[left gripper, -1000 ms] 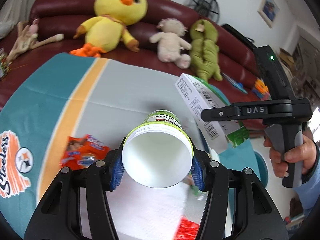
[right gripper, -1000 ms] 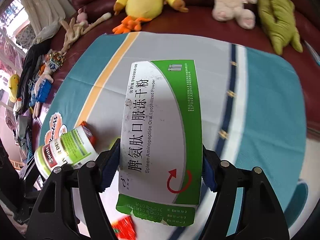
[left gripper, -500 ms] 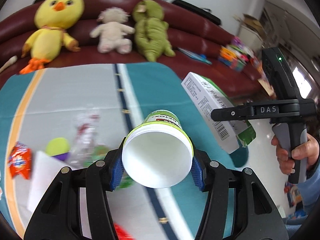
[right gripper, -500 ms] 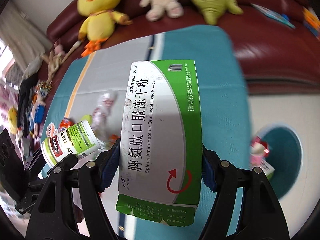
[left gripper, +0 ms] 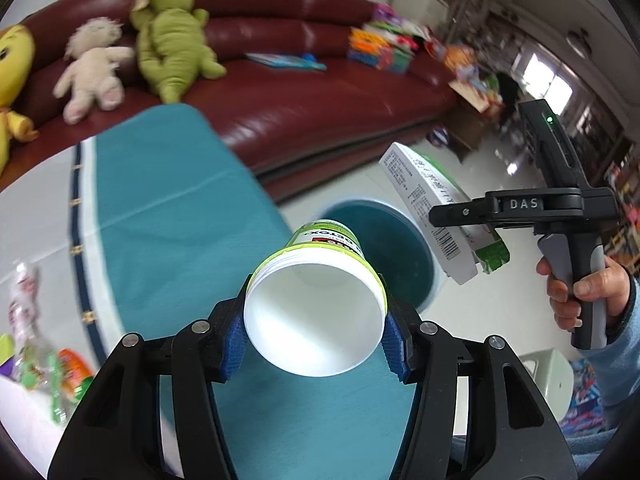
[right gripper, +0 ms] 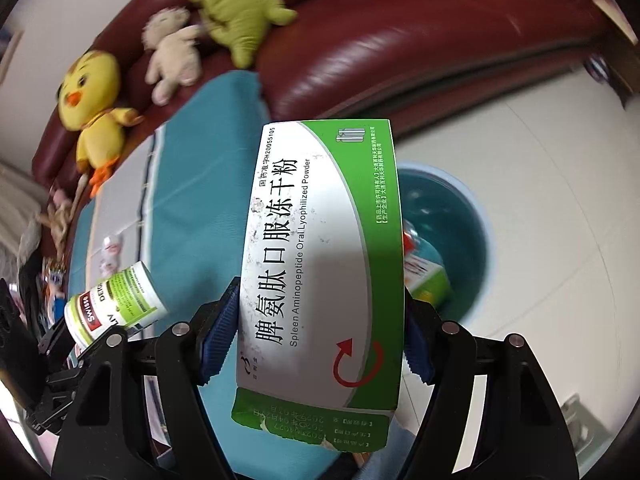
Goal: Collect trash
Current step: 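Carry the jar and medicine box over the teal bin and release both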
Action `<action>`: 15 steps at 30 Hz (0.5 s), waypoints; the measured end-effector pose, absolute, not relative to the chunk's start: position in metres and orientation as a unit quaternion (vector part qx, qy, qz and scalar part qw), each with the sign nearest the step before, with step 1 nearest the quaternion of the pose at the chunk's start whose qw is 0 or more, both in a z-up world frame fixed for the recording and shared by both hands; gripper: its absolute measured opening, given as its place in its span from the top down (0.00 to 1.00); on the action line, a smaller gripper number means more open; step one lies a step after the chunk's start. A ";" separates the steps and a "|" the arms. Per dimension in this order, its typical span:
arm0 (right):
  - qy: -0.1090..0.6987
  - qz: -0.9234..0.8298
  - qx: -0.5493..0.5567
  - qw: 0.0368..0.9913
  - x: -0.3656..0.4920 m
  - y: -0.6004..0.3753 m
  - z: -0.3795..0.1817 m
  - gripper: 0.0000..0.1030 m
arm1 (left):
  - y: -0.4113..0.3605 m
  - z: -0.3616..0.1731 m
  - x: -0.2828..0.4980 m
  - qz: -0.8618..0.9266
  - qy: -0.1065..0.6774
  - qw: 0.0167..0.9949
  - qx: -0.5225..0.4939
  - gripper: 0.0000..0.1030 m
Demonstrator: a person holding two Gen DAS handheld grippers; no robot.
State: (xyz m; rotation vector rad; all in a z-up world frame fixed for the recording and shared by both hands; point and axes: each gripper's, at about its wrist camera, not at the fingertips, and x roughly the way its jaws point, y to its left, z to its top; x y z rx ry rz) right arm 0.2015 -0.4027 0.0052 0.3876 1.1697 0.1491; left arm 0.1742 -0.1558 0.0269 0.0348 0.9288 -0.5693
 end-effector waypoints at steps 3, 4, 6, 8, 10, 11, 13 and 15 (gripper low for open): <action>0.555 0.061 0.200 0.805 0.200 -0.426 -0.013 0.34 | -0.180 0.017 0.183 -0.278 0.455 0.846 0.029 0.45; 0.557 0.059 0.205 0.803 0.200 -0.430 -0.018 0.34 | -0.186 0.014 0.186 -0.279 0.459 0.843 0.033 0.45; 0.562 0.058 0.214 0.797 0.203 -0.439 -0.029 0.34 | -0.204 0.007 0.193 -0.280 0.469 0.836 0.043 0.45; 0.566 0.059 0.222 0.792 0.206 -0.446 -0.040 0.34 | -0.212 0.001 0.197 -0.281 0.476 0.832 0.048 0.45; 0.568 0.058 0.226 0.789 0.209 -0.451 -0.048 0.34 | -0.221 -0.006 0.204 -0.283 0.483 0.827 0.053 0.45; 0.569 0.058 0.228 0.788 0.212 -0.454 -0.052 0.33 | -0.224 -0.008 0.207 -0.283 0.486 0.825 0.055 0.45; 0.570 0.058 0.230 0.787 0.217 -0.457 -0.060 0.32 | -0.233 -0.015 0.214 -0.284 0.494 0.819 0.059 0.45; 0.572 0.057 0.239 0.783 0.220 -0.462 -0.067 0.31 | -0.243 -0.021 0.220 -0.285 0.500 0.815 0.061 0.45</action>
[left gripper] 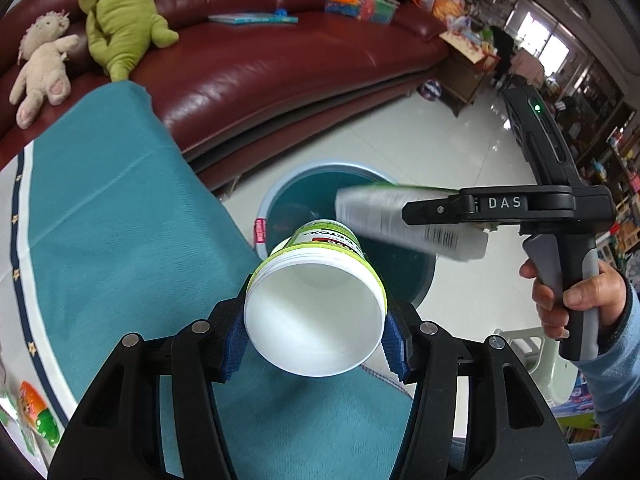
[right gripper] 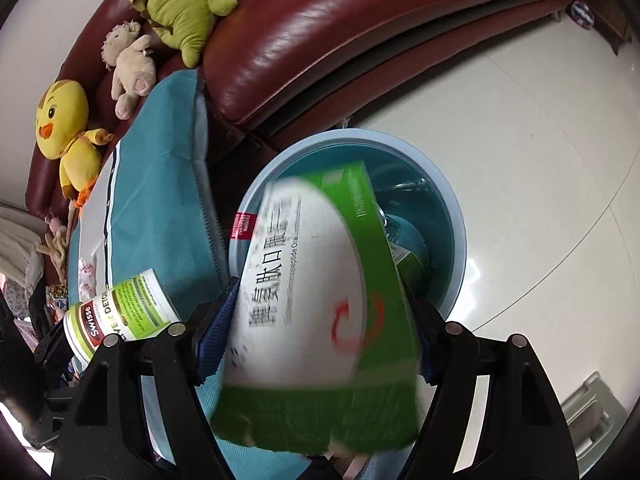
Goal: Collect trash
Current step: 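Carry the jar and medicine box over the teal bin and release both, then move both tools back over the table of trash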
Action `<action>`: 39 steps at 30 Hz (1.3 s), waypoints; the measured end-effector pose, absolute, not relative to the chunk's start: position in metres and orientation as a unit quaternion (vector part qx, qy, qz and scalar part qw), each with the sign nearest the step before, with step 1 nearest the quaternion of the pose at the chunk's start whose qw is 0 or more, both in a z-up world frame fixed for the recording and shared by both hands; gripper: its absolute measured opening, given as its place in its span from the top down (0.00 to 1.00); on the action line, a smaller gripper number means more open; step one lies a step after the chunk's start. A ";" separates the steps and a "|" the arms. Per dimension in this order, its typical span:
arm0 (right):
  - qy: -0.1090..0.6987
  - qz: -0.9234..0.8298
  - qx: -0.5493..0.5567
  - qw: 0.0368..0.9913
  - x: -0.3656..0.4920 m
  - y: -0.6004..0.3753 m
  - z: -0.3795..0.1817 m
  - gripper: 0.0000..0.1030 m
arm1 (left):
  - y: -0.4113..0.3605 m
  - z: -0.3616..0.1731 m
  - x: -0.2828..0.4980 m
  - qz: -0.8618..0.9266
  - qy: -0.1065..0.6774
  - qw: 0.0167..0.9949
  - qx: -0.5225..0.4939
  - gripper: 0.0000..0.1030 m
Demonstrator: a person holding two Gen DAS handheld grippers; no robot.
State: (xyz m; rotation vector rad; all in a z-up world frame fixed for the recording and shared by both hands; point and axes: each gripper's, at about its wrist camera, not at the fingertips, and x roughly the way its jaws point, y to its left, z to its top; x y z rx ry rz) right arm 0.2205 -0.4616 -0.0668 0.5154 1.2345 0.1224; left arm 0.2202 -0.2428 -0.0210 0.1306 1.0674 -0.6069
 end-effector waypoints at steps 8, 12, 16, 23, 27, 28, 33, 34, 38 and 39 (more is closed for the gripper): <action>0.575 0.042 0.262 0.774 0.221 -0.486 -0.082 0.29 | -0.256 -0.038 0.230 -0.288 0.517 0.803 0.069 0.45; 0.572 0.037 0.267 0.775 0.220 -0.494 -0.082 0.27 | -0.261 -0.044 0.234 -0.288 0.523 0.799 0.075 0.45; 0.568 0.032 0.268 0.777 0.218 -0.500 -0.080 0.26 | -0.269 -0.048 0.235 -0.291 0.526 0.795 0.082 0.45; 0.568 0.024 0.261 0.780 0.214 -0.506 -0.075 0.25 | -0.288 -0.050 0.239 -0.289 0.526 0.795 0.089 0.37; 0.571 0.021 0.263 0.778 0.213 -0.507 -0.075 0.25 | -0.284 -0.045 0.239 -0.281 0.518 0.804 0.081 0.20; 0.571 0.021 0.261 0.778 0.213 -0.506 -0.075 0.25 | -0.282 -0.044 0.239 -0.280 0.518 0.804 0.078 0.18; 0.573 0.019 0.261 0.776 0.214 -0.503 -0.073 0.25 | -0.267 -0.042 0.235 -0.268 0.523 0.806 0.063 0.14; 0.574 0.019 0.260 0.777 0.214 -0.501 -0.072 0.25 | -0.264 -0.042 0.234 -0.267 0.523 0.807 0.061 0.13; 0.577 0.019 0.251 0.777 0.214 -0.493 -0.070 0.22 | -0.255 -0.038 0.226 -0.262 0.521 0.811 0.054 0.11; 0.577 0.019 0.249 0.777 0.213 -0.491 -0.069 0.22 | -0.252 -0.037 0.224 -0.261 0.521 0.811 0.051 0.11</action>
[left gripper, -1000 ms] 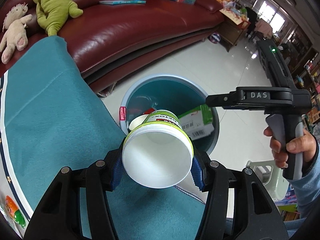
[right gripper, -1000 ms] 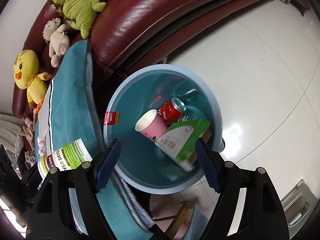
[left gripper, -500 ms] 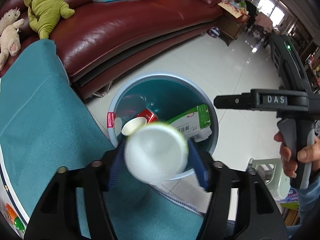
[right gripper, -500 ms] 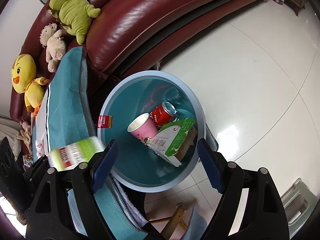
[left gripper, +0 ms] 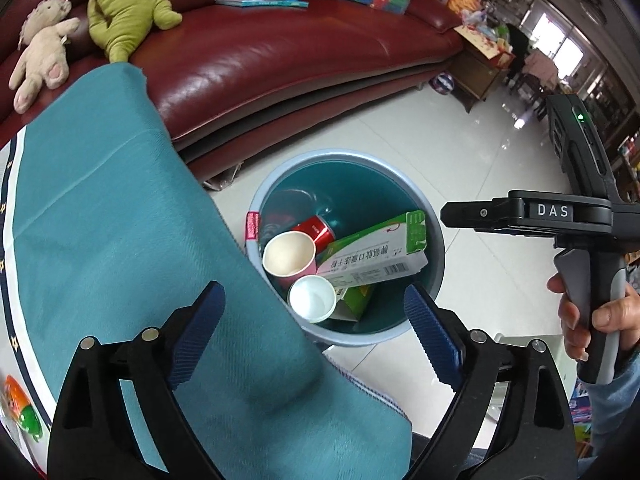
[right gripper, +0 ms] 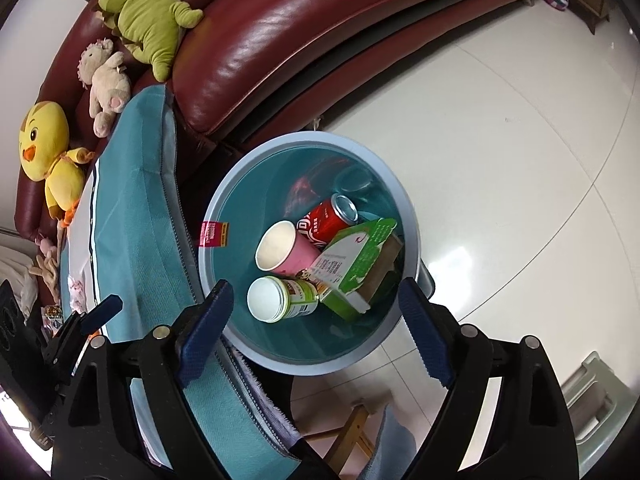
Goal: Collect trash
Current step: 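Move both tools back over the table of trash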
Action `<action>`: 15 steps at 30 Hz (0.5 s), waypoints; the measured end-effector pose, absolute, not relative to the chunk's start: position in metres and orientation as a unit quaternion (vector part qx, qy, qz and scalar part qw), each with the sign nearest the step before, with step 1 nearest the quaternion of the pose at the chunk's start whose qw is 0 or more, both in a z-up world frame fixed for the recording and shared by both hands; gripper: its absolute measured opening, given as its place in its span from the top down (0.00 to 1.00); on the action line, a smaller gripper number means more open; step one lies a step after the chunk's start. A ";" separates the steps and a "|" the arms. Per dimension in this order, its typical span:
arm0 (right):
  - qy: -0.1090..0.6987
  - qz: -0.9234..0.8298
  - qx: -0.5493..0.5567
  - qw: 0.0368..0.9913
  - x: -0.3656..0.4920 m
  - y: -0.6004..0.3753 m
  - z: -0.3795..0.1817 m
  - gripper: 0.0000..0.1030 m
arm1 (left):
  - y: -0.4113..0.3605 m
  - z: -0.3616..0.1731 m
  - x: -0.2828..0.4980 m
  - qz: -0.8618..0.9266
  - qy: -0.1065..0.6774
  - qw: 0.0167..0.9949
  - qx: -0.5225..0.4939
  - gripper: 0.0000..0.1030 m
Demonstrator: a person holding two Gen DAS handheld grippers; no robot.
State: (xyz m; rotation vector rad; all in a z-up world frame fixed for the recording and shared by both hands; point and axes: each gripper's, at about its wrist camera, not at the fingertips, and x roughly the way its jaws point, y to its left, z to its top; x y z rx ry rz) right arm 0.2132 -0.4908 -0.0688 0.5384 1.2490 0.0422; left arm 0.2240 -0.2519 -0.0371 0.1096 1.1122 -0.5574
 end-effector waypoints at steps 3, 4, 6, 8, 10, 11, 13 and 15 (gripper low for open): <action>0.580 0.019 0.240 0.778 0.210 -0.483 -0.065 0.22 | -0.241 -0.034 0.218 -0.258 0.520 0.813 0.044 0.11; 0.581 0.019 0.238 0.778 0.210 -0.480 -0.063 0.22 | -0.237 -0.034 0.217 -0.256 0.520 0.814 0.042 0.11; 0.582 0.020 0.232 0.779 0.208 -0.473 -0.060 0.22 | -0.228 -0.031 0.213 -0.251 0.519 0.816 0.037 0.10; 0.585 0.022 0.227 0.779 0.205 -0.466 -0.057 0.22 | -0.218 -0.029 0.209 -0.245 0.517 0.819 0.030 0.09; 0.588 0.027 0.222 0.778 0.202 -0.457 -0.055 0.22 | -0.205 -0.026 0.205 -0.239 0.515 0.823 0.023 0.08; 0.589 0.029 0.220 0.777 0.201 -0.454 -0.054 0.22 | -0.199 -0.025 0.203 -0.236 0.514 0.824 0.019 0.07; 0.591 0.036 0.213 0.777 0.199 -0.441 -0.050 0.22 | -0.185 -0.022 0.197 -0.228 0.512 0.828 0.012 0.07; 0.593 0.042 0.206 0.777 0.197 -0.430 -0.048 0.22 | -0.169 -0.020 0.191 -0.220 0.510 0.832 0.006 0.07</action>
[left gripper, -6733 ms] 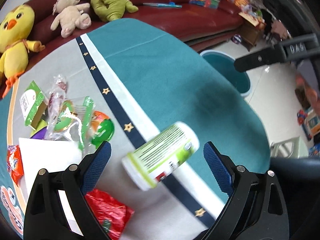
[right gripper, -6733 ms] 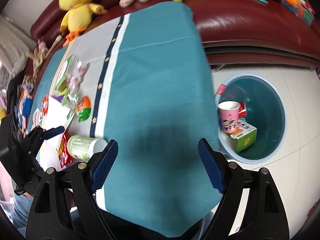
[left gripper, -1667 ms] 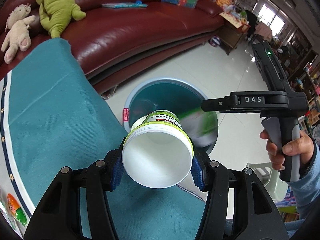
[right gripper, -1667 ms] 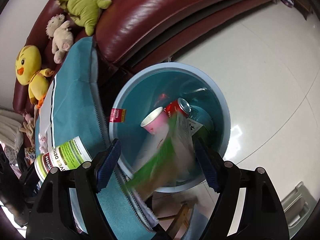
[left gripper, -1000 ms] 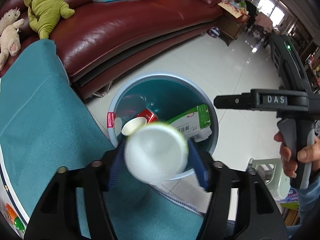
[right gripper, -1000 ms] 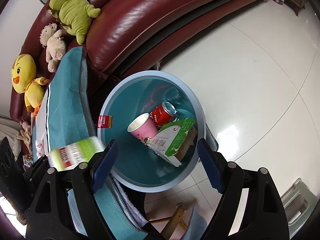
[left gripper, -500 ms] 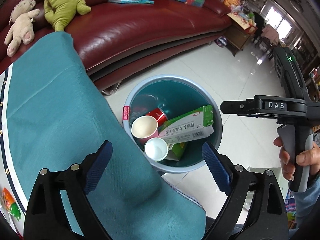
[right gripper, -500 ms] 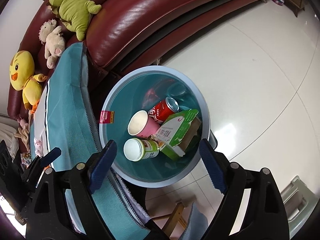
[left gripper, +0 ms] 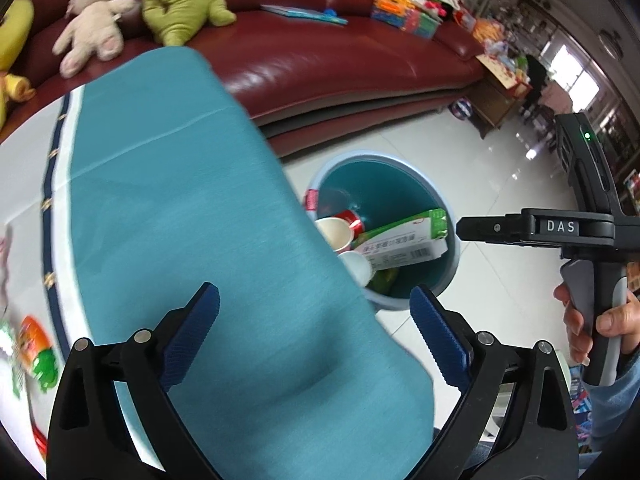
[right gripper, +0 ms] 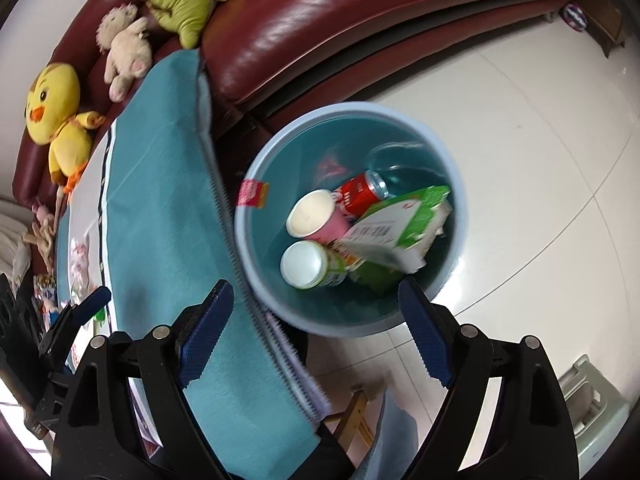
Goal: Collect trash
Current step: 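Move both tools back over the table of trash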
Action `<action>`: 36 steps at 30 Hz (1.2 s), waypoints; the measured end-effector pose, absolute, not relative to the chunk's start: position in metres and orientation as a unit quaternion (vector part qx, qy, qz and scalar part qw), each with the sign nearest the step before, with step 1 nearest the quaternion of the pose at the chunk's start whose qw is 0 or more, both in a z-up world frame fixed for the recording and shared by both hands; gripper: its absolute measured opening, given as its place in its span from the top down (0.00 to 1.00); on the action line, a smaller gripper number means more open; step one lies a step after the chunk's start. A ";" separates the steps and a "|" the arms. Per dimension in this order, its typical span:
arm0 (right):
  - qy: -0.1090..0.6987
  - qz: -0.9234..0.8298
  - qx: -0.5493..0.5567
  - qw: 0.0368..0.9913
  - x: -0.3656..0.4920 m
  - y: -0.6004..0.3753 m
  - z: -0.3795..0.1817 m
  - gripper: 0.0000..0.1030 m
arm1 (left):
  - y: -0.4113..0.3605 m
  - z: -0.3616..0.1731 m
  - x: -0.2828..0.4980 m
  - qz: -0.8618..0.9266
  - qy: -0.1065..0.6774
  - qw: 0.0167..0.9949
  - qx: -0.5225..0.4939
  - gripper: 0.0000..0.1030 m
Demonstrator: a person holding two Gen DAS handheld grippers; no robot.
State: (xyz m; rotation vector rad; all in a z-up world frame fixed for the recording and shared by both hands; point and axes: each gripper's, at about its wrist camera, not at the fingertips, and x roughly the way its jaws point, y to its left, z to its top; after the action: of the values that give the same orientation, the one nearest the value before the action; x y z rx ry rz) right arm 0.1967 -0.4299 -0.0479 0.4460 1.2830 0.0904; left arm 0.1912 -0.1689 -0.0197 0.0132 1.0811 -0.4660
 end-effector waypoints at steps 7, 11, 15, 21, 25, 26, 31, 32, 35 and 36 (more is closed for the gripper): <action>0.602 0.066 0.177 0.776 0.193 -0.377 -0.039 0.22 | -0.108 -0.009 0.170 -0.187 0.498 0.847 -0.018 0.07; 0.606 0.085 0.157 0.775 0.193 -0.342 -0.035 0.22 | -0.073 -0.006 0.159 -0.167 0.491 0.855 -0.032 0.07; 0.610 0.104 0.135 0.774 0.194 -0.305 -0.030 0.22 | -0.030 -0.003 0.147 -0.139 0.484 0.863 -0.049 0.07; 0.617 0.133 0.091 0.770 0.196 -0.241 -0.023 0.22 | 0.039 0.001 0.128 -0.094 0.473 0.873 -0.067 0.06; 0.617 0.159 0.055 0.769 0.200 -0.194 -0.015 0.22 | 0.088 0.000 0.117 -0.061 0.465 0.879 -0.085 0.06; 0.617 0.166 0.045 0.768 0.201 -0.180 -0.014 0.22 | 0.097 -0.001 0.115 -0.054 0.464 0.880 -0.090 0.06; 0.614 0.204 -0.004 0.763 0.206 -0.113 -0.005 0.22 | 0.148 -0.006 0.108 -0.019 0.461 0.880 -0.114 0.06; 0.612 0.216 -0.015 0.760 0.207 -0.097 -0.003 0.22 | 0.154 -0.006 0.107 -0.015 0.460 0.880 -0.116 0.06; 0.609 0.243 -0.041 0.754 0.211 -0.057 -0.001 0.22 | 0.177 -0.009 0.103 -0.004 0.460 0.879 -0.124 0.06; 0.609 0.251 -0.048 0.751 0.213 -0.045 -0.001 0.22 | 0.183 -0.011 0.102 0.000 0.462 0.878 -0.127 0.06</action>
State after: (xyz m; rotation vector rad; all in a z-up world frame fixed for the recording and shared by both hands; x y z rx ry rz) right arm 0.2126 -0.0450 -0.0009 -0.1043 1.3307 0.5478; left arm 0.1021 0.1835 -0.0105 -0.2645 0.9630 0.0001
